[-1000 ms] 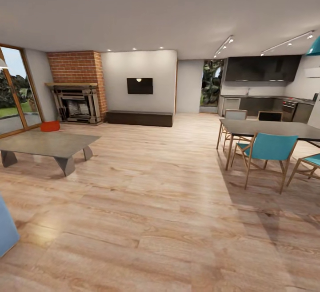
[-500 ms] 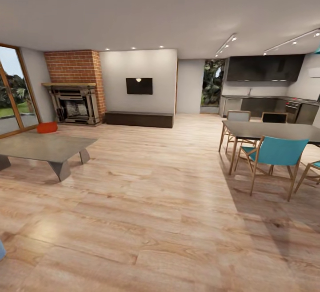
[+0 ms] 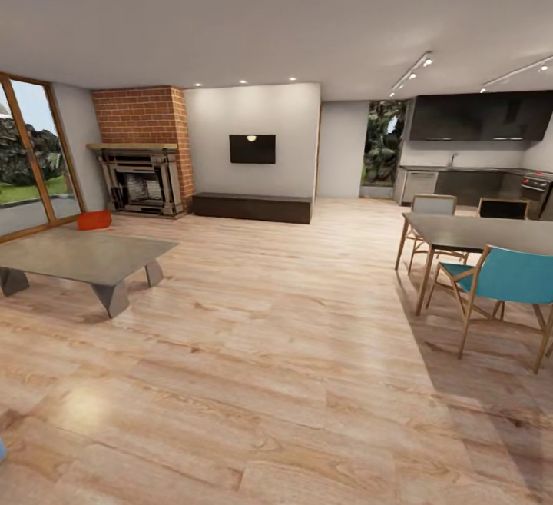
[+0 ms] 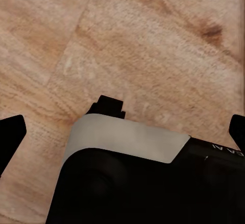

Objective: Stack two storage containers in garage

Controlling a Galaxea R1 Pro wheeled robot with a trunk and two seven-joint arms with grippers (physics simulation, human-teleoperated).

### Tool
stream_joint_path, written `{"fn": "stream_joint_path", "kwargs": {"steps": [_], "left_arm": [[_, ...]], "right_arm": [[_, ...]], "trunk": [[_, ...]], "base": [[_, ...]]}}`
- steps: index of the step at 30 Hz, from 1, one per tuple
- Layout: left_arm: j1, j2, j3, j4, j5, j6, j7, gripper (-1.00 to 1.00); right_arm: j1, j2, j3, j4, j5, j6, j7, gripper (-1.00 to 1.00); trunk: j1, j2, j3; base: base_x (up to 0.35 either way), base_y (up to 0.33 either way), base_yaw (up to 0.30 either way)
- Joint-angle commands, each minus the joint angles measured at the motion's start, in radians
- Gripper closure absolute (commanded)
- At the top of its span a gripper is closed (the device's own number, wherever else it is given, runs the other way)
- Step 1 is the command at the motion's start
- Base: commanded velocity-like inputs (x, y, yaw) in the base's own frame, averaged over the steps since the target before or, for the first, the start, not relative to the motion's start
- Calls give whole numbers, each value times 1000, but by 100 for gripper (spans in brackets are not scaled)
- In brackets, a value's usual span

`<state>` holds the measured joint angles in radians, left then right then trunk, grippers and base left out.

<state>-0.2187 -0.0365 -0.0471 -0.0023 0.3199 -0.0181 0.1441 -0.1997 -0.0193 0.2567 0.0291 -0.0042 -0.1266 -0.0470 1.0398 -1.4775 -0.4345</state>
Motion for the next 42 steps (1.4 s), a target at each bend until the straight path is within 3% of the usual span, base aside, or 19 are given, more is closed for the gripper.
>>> {"fn": "stream_joint_path", "kwargs": {"steps": [1, 42], "left_arm": [[0, 0, -6, 0, 7, -2, 3, -100], [0, 0, -5, -1, 7, -2, 3, -100]], "right_arm": [[-1, 0, 6, 3, 0, -5, -3, -100], [-1, 8, 6, 3, 0, 1, -2, -100]], "trunk": [[1, 0, -1], [1, 0, -1]], "base": [[326, 0, 5], [326, 0, 0]]}}
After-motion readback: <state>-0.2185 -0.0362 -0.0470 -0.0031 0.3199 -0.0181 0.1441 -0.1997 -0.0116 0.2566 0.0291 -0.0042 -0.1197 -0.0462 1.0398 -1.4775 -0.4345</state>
